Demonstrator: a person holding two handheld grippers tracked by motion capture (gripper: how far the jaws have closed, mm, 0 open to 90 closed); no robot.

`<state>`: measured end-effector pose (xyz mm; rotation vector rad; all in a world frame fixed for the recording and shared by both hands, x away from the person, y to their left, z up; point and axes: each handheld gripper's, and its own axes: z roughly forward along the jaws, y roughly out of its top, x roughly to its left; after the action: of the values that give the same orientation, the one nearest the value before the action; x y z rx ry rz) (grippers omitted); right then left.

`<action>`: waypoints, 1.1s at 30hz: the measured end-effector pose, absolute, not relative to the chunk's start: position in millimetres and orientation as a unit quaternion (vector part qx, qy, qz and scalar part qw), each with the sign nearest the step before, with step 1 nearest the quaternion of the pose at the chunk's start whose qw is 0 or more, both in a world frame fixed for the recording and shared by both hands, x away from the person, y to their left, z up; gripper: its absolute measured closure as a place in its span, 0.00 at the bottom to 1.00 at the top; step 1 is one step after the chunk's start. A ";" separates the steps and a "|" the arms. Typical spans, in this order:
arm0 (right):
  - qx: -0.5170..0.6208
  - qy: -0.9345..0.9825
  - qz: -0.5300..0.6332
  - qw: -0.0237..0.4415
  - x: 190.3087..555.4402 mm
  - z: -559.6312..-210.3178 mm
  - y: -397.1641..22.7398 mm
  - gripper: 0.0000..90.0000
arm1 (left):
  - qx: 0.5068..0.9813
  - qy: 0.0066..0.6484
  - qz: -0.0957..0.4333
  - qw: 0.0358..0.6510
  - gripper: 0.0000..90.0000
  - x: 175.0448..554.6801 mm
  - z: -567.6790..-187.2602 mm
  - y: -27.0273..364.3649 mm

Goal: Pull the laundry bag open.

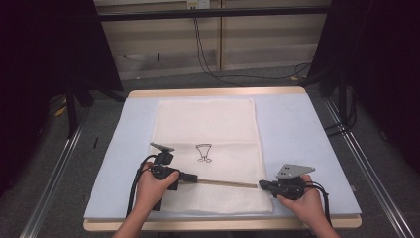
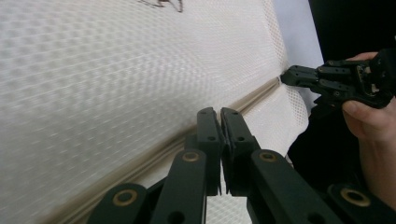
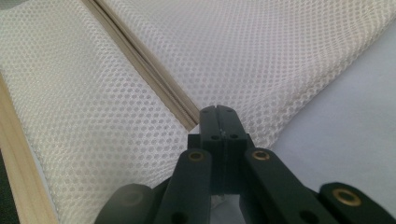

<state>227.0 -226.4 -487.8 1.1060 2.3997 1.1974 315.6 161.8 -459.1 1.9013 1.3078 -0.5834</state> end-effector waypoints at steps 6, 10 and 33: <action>0.378 0.821 0.410 0.121 226.9 -487.8 -226.3 1.00 | 0.731 0.520 -0.231 0.377 0.97 314.1 -460.0 176.8; 0.380 0.821 0.408 0.121 226.5 -487.6 -226.3 1.00 | 0.732 0.517 -0.232 0.379 0.97 313.8 -460.6 181.2; 0.380 0.820 0.410 0.124 225.9 -487.9 -225.5 1.00 | 0.717 0.526 -0.231 0.394 0.97 312.9 -458.9 212.0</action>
<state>225.9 -225.5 -487.9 1.1067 2.3919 1.1946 312.9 212.0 -458.9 1.8188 1.3354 -0.5863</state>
